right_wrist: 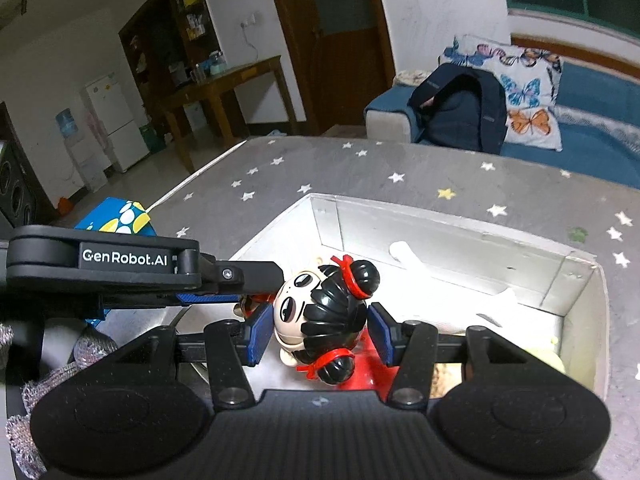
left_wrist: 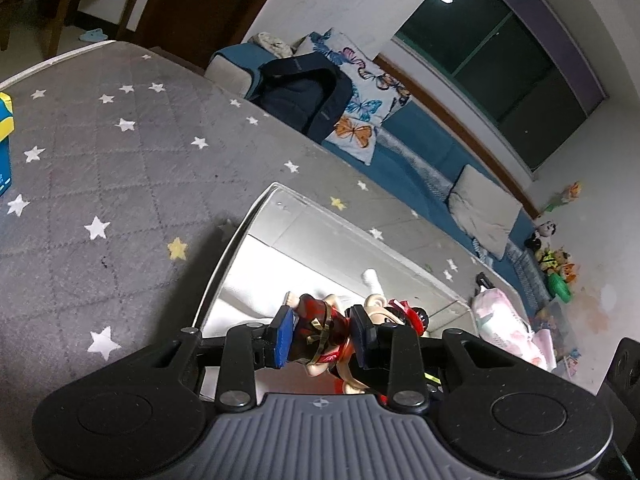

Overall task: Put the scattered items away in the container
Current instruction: 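Carry the doll with the right tool over the box, then lower the doll into the box beside the rabbit and open the right tool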

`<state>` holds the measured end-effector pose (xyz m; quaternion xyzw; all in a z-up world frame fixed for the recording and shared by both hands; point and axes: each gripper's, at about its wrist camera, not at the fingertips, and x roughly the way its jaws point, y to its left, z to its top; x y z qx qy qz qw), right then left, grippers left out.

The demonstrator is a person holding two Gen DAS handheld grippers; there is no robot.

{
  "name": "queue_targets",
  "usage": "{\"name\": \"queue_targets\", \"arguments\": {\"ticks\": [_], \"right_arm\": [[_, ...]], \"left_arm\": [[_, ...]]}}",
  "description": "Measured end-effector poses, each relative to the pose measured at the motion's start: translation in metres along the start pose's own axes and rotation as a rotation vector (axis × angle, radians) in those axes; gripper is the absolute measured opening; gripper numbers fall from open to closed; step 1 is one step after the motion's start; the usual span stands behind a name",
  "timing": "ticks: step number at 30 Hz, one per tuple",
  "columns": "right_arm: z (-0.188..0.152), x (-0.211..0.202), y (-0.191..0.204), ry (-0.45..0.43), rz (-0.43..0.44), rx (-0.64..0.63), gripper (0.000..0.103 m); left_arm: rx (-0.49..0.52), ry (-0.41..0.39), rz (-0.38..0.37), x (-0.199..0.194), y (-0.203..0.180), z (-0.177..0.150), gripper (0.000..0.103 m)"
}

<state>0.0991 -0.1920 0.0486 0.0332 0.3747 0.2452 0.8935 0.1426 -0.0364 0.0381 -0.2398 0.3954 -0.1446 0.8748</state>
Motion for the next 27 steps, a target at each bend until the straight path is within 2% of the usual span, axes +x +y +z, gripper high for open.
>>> {"name": "queue_targets", "arguments": {"ticks": [8,15,27], "right_arm": [[-0.001,0.015,-0.01,0.041,0.036,0.027,0.052],[-0.001,0.02,-0.008,0.067,0.028,0.013,0.052],[-0.003,0.029,-0.001,0.106,0.008,-0.031,0.052]], "left_arm": [[-0.003,0.025,0.041,0.008,0.002,0.001,0.033],[-0.004,0.041,0.053,0.014,0.003,0.0,0.033],[0.089,0.042,0.109,0.019,-0.008,-0.005,0.033]]}}
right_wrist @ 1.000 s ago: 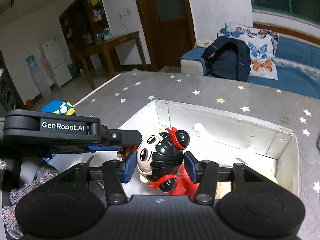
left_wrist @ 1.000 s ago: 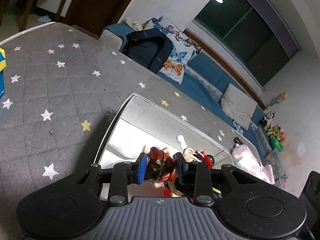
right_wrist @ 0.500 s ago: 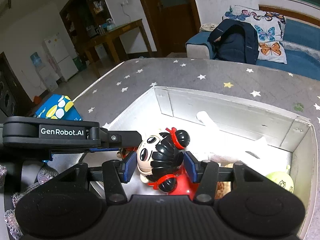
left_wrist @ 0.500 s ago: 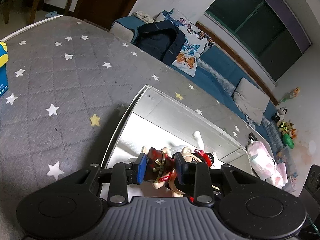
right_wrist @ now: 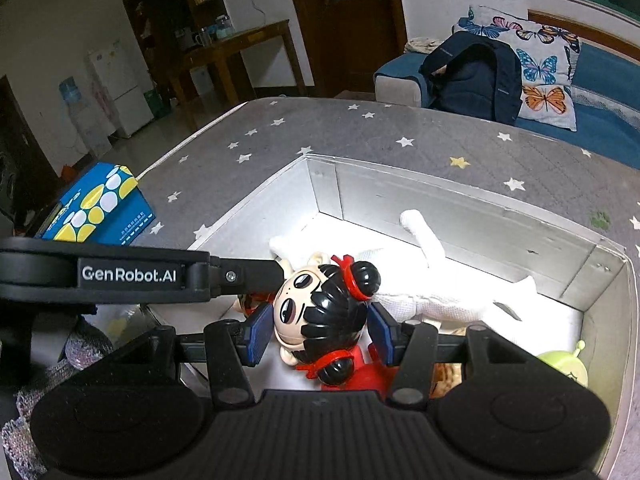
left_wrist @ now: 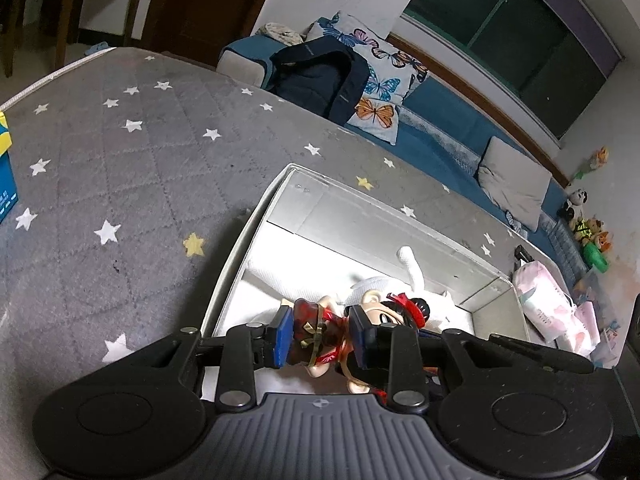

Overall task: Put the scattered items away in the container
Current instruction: 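Lower the doll into the box beside the rabbit and open the right tool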

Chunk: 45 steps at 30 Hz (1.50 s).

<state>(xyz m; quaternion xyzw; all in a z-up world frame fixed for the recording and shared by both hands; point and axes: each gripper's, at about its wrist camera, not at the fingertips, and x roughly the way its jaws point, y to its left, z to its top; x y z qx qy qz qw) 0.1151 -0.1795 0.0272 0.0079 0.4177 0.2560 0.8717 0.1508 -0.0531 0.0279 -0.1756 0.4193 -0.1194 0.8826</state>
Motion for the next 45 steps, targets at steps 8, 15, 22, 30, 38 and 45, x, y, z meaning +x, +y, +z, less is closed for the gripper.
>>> {"name": "queue_targets", "arguments": {"ticks": [8,15,22,30,38,45], "right_arm": [[-0.003,0.004,0.005,0.021,-0.028,-0.053,0.052],[-0.002,0.006,0.003,0.024,-0.028,-0.054,0.052],[-0.002,0.007,0.004,0.033,-0.034,-0.056,0.052],[-0.003,0.008,0.008,0.033,-0.045,-0.071,0.052],[-0.003,0.003,0.011,0.023,-0.048,-0.075,0.052],[-0.004,-0.002,0.016,0.006,-0.057,-0.073,0.053]], "left_arm": [[0.035,0.006,-0.017,0.001,-0.004,-0.003,0.033],[0.046,-0.002,-0.008,0.002,-0.006,-0.004,0.033],[0.062,-0.002,0.005,0.002,-0.006,-0.006,0.033],[0.068,-0.003,0.006,0.002,-0.006,-0.006,0.033],[0.074,-0.008,0.011,0.0,-0.005,-0.006,0.033],[0.099,-0.028,0.012,-0.007,-0.006,-0.008,0.033]]}}
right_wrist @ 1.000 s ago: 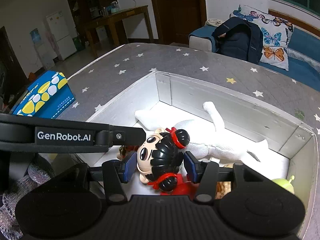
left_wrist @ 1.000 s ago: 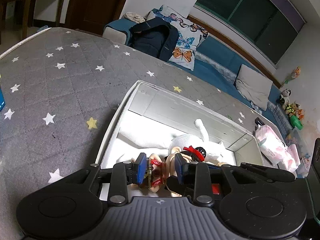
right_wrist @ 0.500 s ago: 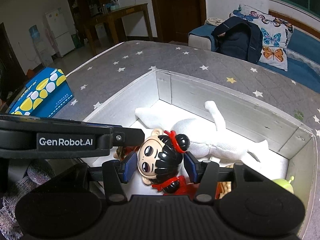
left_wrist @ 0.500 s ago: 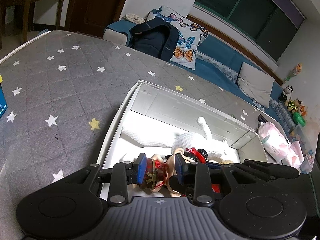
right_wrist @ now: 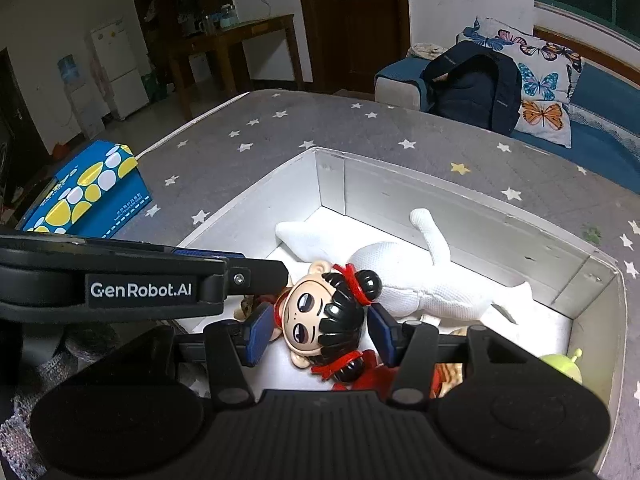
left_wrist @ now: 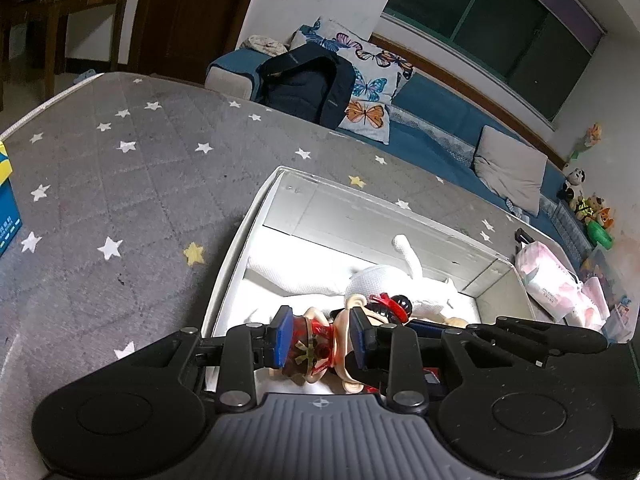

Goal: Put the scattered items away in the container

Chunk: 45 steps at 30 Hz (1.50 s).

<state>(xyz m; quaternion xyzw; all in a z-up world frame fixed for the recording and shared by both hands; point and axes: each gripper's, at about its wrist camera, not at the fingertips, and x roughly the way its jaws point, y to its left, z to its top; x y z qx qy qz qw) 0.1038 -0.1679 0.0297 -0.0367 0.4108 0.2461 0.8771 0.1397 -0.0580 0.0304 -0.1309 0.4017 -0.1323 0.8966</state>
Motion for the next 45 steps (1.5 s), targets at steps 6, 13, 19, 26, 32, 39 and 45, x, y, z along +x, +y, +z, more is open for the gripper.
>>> {"name": "queue_targets", "arguments": {"ticks": [6,13,19,26,32,39,45], "right_arm": [[-0.003,-0.01,0.005,-0.023,-0.016,-0.011,0.053],[-0.008,-0.021,0.008,-0.049,-0.036,0.001,0.053],[-0.014,-0.031,0.012,-0.067,-0.046,-0.001,0.053],[-0.023,-0.052,0.015,-0.112,-0.058,0.02,0.053],[-0.037,-0.071,0.02,-0.152,-0.089,0.04,0.053],[-0.059,-0.091,0.026,-0.186,-0.126,0.068,0.059],[-0.077,-0.105,0.029,-0.207,-0.156,0.104,0.062]], "left_arm": [[0.028,-0.028,0.0,-0.008,-0.003,-0.003,0.033],[0.042,-0.053,-0.008,-0.019,-0.007,-0.009,0.033],[0.069,-0.081,-0.001,-0.031,-0.013,-0.015,0.033],[0.122,-0.117,0.008,-0.048,-0.022,-0.026,0.034],[0.155,-0.14,0.025,-0.06,-0.03,-0.039,0.035],[0.186,-0.156,0.028,-0.074,-0.038,-0.056,0.035],[0.196,-0.153,0.027,-0.081,-0.04,-0.071,0.035]]}}
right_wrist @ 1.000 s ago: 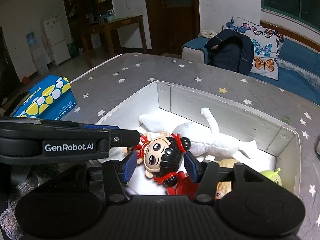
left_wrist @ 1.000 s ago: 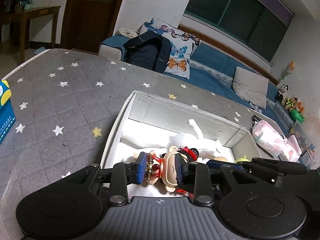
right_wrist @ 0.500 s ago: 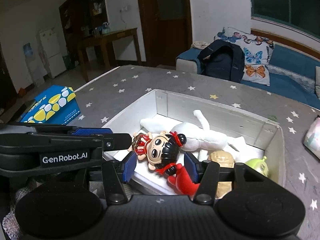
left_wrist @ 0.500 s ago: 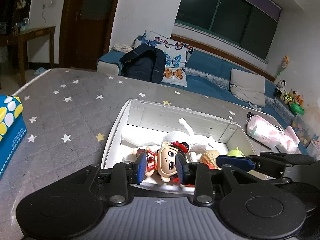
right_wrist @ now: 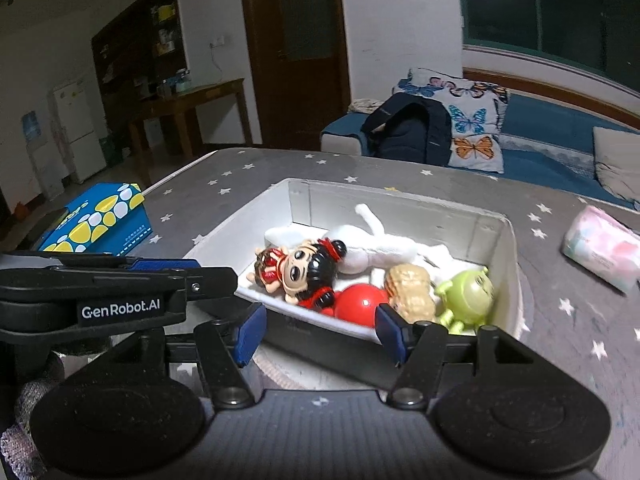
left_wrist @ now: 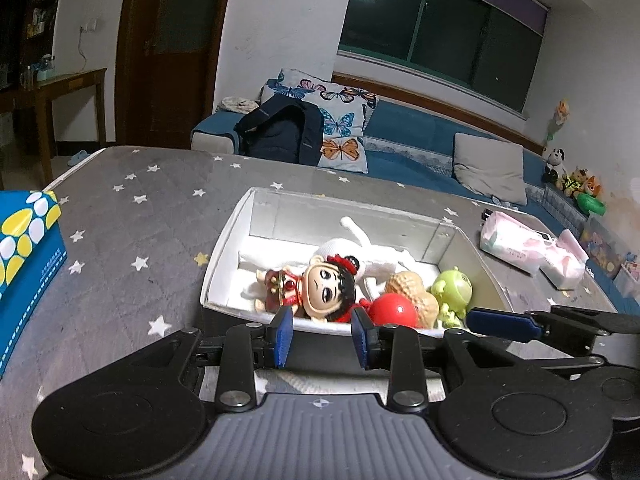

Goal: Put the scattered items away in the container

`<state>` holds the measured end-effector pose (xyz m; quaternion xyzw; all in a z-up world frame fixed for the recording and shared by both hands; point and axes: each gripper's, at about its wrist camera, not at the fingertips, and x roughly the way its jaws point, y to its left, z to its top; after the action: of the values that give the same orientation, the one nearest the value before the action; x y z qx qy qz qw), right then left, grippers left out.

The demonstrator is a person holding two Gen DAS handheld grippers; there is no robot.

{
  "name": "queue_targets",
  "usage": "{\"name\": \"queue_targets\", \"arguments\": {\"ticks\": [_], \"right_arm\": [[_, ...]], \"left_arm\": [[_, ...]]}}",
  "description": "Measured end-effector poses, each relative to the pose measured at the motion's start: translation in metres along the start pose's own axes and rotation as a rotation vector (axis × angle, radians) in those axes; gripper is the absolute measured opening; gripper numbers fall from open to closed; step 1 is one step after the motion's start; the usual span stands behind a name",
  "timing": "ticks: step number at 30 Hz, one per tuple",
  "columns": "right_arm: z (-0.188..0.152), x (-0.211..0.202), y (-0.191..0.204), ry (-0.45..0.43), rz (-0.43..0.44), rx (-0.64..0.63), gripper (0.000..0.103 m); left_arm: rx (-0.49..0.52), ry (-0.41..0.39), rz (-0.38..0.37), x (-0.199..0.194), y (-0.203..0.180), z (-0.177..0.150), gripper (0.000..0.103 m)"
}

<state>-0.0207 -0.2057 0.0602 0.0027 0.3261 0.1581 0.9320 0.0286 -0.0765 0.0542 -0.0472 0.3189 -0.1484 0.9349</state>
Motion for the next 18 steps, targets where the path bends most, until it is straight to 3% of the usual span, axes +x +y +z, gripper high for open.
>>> {"name": "queue_targets", "arguments": {"ticks": [15,18], "right_arm": [[-0.032,-0.028,-0.01,-0.039,-0.062,0.096,0.065],[-0.038,-0.031,-0.01,-0.045,-0.087,0.092,0.074]], "left_arm": [[0.005,0.013,0.001,-0.014,-0.005,-0.023,0.035],[0.013,0.014,0.006,-0.016,-0.006,-0.027,0.035]]}}
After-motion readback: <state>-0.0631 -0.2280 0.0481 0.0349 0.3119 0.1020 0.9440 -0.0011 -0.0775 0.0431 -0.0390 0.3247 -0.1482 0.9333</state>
